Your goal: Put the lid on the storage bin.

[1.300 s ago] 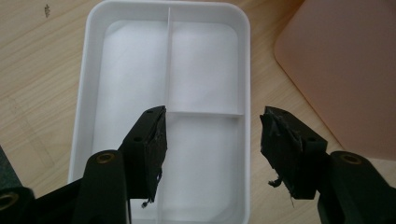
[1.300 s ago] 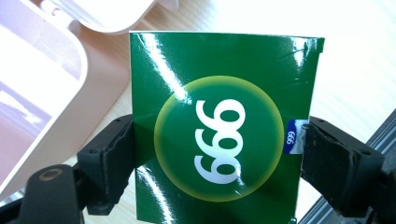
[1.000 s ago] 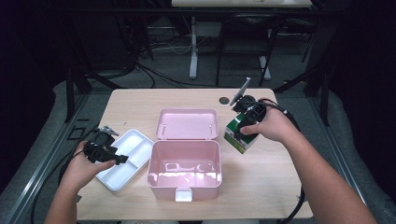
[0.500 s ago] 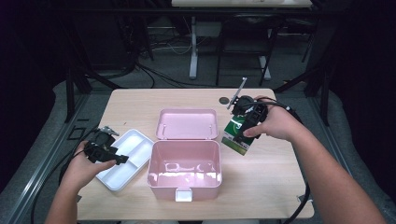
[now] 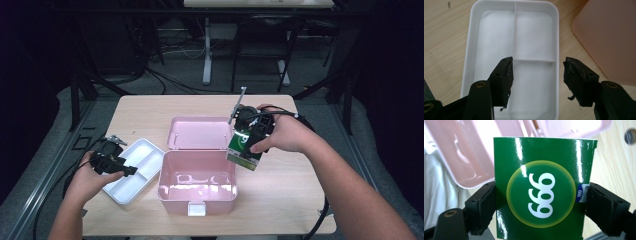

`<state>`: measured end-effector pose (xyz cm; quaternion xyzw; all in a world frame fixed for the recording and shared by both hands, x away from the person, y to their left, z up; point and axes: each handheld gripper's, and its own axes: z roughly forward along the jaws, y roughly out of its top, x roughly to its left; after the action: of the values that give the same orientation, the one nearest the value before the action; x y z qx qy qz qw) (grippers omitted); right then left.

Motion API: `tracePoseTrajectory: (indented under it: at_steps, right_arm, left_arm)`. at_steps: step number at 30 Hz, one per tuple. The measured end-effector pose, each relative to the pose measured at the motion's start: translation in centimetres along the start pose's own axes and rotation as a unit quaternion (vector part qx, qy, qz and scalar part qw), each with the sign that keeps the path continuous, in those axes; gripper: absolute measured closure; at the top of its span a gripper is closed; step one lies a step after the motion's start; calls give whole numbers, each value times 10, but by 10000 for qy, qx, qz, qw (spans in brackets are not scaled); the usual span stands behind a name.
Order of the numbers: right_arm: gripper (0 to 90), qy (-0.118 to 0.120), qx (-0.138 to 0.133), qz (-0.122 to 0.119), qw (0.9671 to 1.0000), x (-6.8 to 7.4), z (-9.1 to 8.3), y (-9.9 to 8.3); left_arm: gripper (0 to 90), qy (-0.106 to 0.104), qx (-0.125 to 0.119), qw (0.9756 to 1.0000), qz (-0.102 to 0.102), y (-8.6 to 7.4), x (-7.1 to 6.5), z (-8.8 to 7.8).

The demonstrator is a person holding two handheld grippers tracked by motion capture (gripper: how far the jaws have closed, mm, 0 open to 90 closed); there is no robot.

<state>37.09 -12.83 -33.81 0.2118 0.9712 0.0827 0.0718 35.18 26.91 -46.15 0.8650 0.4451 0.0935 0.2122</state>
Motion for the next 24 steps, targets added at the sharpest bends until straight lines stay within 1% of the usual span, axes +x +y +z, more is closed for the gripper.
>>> tracePoseTrajectory:
  at_steps: [6, 12, 15, 16, 20, 24]
  right_arm:
    - [160, 77, 10, -374, 9993, 17, 1, 16]
    - [160, 181, -6, -705, 9973, 32, 9, 31]
    - [160, 218, 10, -818, 9964, 39, 12, 38]
    - [159, 234, -16, -872, 9959, 42, 14, 41]
    - [160, 261, 53, -1105, 9935, 51, 18, 47]
    - [160, 300, 138, -1265, 9914, 57, 24, 51]
  left_arm:
    - [409, -3, -18, 10000, 15, 0, 0, 0]
    - [409, -15, -1, 10000, 7, 0, 0, 0]
    - [409, -13, -11, 10000, 5, 0, 0, 0]
    - [409, -15, -11, 10000, 3, 0, 1, 0]
    - [409, -18, -23, 10000, 5, 0, 1, 0]
    - [409, -22, -2, 10000, 11, 0, 1, 0]
